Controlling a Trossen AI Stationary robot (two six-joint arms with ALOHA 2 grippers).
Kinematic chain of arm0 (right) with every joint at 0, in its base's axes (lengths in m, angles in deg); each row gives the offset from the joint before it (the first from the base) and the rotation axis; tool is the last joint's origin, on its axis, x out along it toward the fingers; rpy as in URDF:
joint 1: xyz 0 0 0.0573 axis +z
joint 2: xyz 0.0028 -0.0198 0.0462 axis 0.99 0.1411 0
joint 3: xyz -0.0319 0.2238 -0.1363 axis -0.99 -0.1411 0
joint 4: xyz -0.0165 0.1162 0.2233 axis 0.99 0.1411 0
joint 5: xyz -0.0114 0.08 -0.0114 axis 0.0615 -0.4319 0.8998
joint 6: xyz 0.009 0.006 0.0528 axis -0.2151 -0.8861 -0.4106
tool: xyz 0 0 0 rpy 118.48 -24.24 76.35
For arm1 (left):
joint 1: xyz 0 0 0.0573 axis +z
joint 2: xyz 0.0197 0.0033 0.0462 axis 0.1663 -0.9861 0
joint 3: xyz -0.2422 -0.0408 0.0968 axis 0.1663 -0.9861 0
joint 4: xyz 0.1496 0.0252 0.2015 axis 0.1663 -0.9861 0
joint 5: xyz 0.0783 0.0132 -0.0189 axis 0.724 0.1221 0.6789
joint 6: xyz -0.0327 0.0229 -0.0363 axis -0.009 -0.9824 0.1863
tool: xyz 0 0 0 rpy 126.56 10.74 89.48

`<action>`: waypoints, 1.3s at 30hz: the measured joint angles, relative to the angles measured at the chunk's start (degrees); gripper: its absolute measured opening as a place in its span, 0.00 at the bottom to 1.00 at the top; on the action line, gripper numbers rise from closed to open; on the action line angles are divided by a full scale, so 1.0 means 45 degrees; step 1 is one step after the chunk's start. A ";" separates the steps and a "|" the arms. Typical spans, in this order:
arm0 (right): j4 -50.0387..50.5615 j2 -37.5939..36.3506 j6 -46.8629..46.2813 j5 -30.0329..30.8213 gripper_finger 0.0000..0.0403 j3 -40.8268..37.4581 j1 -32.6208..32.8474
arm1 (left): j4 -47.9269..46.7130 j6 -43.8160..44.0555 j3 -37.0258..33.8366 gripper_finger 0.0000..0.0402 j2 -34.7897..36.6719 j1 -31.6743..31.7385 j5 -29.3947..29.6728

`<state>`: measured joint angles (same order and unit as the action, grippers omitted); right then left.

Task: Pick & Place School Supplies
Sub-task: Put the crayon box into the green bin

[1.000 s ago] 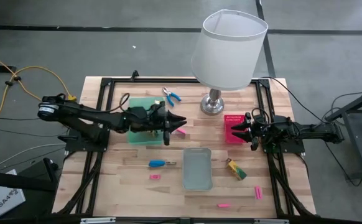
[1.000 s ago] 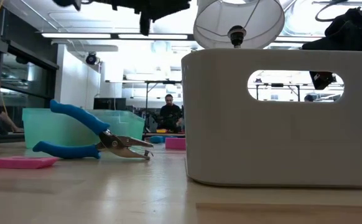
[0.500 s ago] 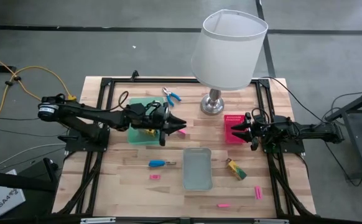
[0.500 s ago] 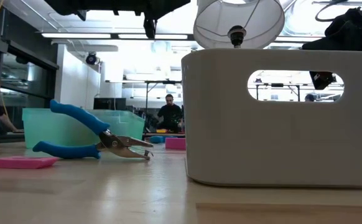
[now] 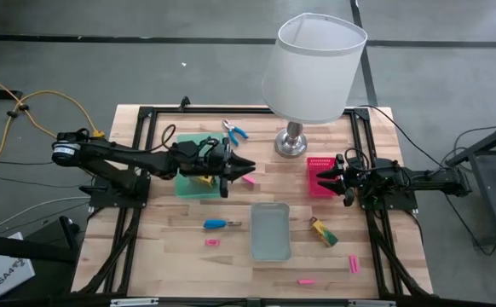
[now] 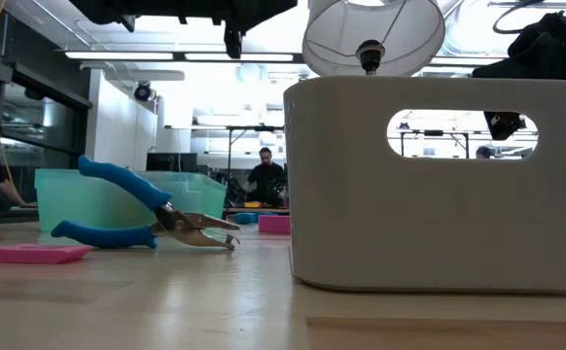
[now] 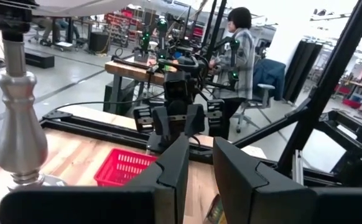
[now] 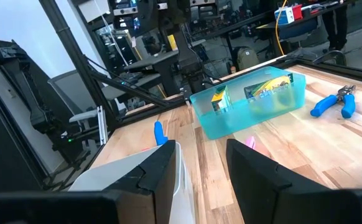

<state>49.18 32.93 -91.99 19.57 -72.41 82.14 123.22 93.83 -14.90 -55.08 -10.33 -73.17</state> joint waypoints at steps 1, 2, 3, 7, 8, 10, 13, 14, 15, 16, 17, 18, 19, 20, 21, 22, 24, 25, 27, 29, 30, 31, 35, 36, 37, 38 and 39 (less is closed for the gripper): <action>0.0000 0.0000 0.0000 0.0000 0.33 0.0002 0.0000 | 0.0001 0.0008 0.0000 0.18 0.0000 -0.0002 -0.0001; 0.0000 0.0000 0.0001 0.0000 0.33 0.0001 0.0000 | -0.0004 0.0046 0.0000 0.18 0.0000 -0.0005 -0.0002; -0.0003 0.0000 0.0003 0.0000 0.33 0.0001 0.0000 | -0.0004 0.0087 0.0000 0.18 0.0000 -0.0005 -0.0002; 0.0000 0.0000 0.0001 0.0000 0.33 0.0003 0.0000 | 0.0026 0.0105 0.0000 0.18 0.0000 -0.0025 0.0005; -0.0001 0.0000 0.0000 0.0000 0.33 0.0001 0.0000 | 0.0037 0.0105 0.0000 0.18 0.0000 -0.0040 0.0005; -0.0002 0.0000 0.0000 0.0000 0.33 0.0000 0.0000 | 0.0049 0.0109 0.0000 0.18 0.0000 -0.0049 0.0005; 0.0000 0.0000 0.0000 0.0000 0.33 0.0005 0.0000 | 0.0049 0.0105 0.0000 0.18 0.0000 -0.0049 0.0000; -0.0003 0.0000 0.0001 0.0000 0.33 0.0005 0.0000 | 0.0049 0.0099 0.0000 0.18 0.0000 -0.0049 0.0001; -0.0001 0.0000 0.0002 0.0000 0.33 0.0005 0.0000 | 0.0049 0.0051 0.0000 0.18 0.0000 -0.0049 0.0005; -0.0001 -0.0003 0.0001 0.0000 0.33 0.0003 0.0000 | 0.0049 0.0026 0.0000 0.18 0.0000 -0.0049 0.0005; -0.0003 -0.0001 0.0003 0.0000 0.33 0.0003 0.0000 | 0.0049 0.0013 0.0000 0.18 0.0000 -0.0049 0.0005; 0.0000 0.0000 0.0001 0.0000 0.33 0.0003 0.0000 | 0.0049 0.0004 0.0000 0.18 0.0000 -0.0049 0.0005; -0.0005 0.0000 0.0003 0.0000 0.33 0.0005 0.0000 | 0.0046 -0.0002 0.0000 0.18 0.0000 -0.0049 0.0005; 0.0000 0.0000 0.0004 0.0000 0.33 0.0001 0.0000 | 0.0049 -0.0002 0.0000 0.18 0.0000 -0.0049 0.0005; -0.0002 0.0000 0.0000 0.0000 0.33 0.0002 0.0000 | 0.0049 -0.0004 0.0000 0.18 0.0000 -0.0049 0.0005; 0.0000 0.0000 0.0000 0.0000 0.33 0.0004 0.0000 | 0.0049 -0.0007 0.0000 0.18 0.0000 -0.0049 0.0005; -0.0002 0.0000 0.0000 0.0000 0.33 0.0002 0.0000 | 0.0049 -0.0007 0.0000 0.18 0.0000 -0.0049 0.0005; -0.0005 0.0000 0.0000 0.0000 0.33 0.0001 0.0000 | 0.0049 -0.0007 0.0000 0.18 0.0000 -0.0049 0.0005; -0.0003 -0.0001 0.0003 0.0000 0.33 0.0005 0.0000 | 0.0049 -0.0003 0.0000 0.18 0.0000 -0.0049 0.0005; -0.0003 0.0000 0.0001 -0.0002 0.33 0.0000 0.0000 | 0.0049 0.0039 0.0000 0.18 0.0000 -0.0049 -0.0003; -0.0005 0.0000 0.0000 0.0000 0.33 0.0004 0.0000 | 0.0049 -0.0039 0.0000 0.18 0.0000 -0.0059 -0.0064; -0.0005 0.0000 0.0004 -0.0005 0.33 0.0005 0.0000 | 0.0049 -0.0169 0.0000 0.18 0.0000 -0.0107 -0.0181; -0.0002 0.0000 0.0002 0.0000 0.33 0.0002 0.0000 | 0.0377 -0.0590 0.0000 0.18 -0.0005 -0.0364 -0.0346; 0.0000 0.0000 0.0002 -0.0002 0.33 0.0005 0.0000 | 0.0462 -0.0558 0.0000 0.18 -0.0005 -0.0433 -0.0279; -0.0005 0.0000 0.0005 0.0000 0.33 0.0000 0.0000 | 0.0476 -0.0370 0.0000 0.18 -0.0005 -0.0488 -0.0216; -0.0004 0.0000 0.0000 0.0000 0.33 0.0004 0.0000 | 0.0430 -0.0089 0.0000 0.18 -0.0006 -0.0510 -0.0161; -0.0002 0.0000 0.0000 0.0000 0.33 0.0004 0.0000 | 0.0393 0.0095 0.0000 0.18 -0.0032 -0.0510 -0.0113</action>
<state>49.17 32.93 -91.99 19.57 -72.39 82.14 124.99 94.26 -14.90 -55.22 -12.62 -73.68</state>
